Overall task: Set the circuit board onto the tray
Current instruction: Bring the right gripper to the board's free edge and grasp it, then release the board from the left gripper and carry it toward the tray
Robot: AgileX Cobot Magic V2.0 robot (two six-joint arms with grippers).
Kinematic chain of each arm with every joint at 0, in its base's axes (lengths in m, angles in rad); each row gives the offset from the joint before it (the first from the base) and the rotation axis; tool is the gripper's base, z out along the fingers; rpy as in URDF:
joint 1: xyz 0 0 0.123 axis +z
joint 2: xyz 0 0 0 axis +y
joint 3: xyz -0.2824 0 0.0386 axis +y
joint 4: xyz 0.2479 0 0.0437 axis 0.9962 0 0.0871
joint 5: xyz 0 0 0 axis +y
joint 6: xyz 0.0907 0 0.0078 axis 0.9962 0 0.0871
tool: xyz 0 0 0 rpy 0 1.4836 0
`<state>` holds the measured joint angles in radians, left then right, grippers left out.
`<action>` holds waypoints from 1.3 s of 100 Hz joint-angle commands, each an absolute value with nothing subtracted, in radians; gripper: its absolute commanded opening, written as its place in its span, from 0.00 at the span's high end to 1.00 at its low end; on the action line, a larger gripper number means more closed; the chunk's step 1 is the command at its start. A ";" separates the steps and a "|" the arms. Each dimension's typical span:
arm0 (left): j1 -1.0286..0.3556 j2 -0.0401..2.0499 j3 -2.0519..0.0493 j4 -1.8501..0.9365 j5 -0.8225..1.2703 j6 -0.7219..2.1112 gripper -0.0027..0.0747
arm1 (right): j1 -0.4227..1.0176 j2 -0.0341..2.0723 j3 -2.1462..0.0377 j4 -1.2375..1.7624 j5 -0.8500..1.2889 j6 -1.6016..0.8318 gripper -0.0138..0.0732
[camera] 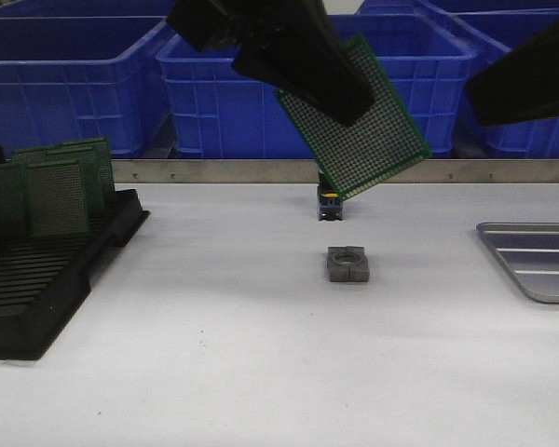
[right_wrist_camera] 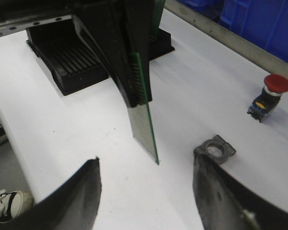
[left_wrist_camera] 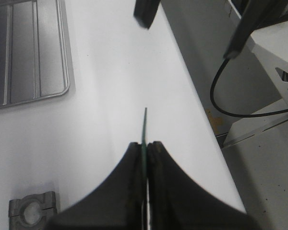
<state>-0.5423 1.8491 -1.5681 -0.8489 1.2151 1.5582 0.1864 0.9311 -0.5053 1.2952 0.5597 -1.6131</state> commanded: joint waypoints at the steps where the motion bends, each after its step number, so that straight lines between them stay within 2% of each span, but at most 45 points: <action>1: -0.549 1.798 -1.598 -0.915 1.279 1.546 0.99 | 0.189 0.995 -0.559 1.435 0.578 -1.767 0.33; 19: -0.549 1.798 -1.598 -0.915 1.279 1.546 0.99 | 0.189 1.162 -0.632 1.481 0.675 -1.835 0.36; 37: -0.549 1.798 -1.598 -0.915 1.279 1.546 0.99 | 0.200 1.308 -0.697 1.480 0.739 -1.837 0.43; 46: -0.549 1.798 -1.598 -0.915 1.279 1.546 0.99 | 0.200 1.355 -0.715 1.479 0.765 -1.837 0.55; 63: -0.549 1.798 -1.598 -0.915 1.267 1.546 0.99 | 0.200 1.378 -0.718 1.480 0.810 -1.837 0.94; 66: -0.549 1.798 -1.598 -0.915 1.267 1.546 0.99 | 0.200 1.378 -0.718 1.480 0.816 -1.837 0.98; 72: -0.549 1.798 -1.598 -0.915 1.266 1.546 0.98 | 0.200 1.378 -0.718 1.480 0.828 -1.837 0.96; 82: -0.549 1.798 -1.598 -0.913 1.268 1.546 0.86 | 0.200 1.378 -0.718 1.480 0.833 -1.834 0.97; 99: -0.545 1.798 -1.598 -0.897 1.244 1.546 0.44 | 0.191 1.378 -0.713 1.478 0.813 -1.755 0.97; 106: -0.539 1.798 -1.600 -0.875 1.215 1.546 0.31 | 0.174 1.378 -0.713 1.470 0.767 -1.667 0.97; 113: -0.527 1.798 -1.604 -0.883 1.192 1.546 0.27 | 0.146 1.380 -0.713 1.439 0.706 -1.568 0.97; 130: -0.497 1.798 -1.611 -0.902 1.167 1.546 0.27 | 0.040 1.406 -0.713 1.313 0.649 -1.372 0.97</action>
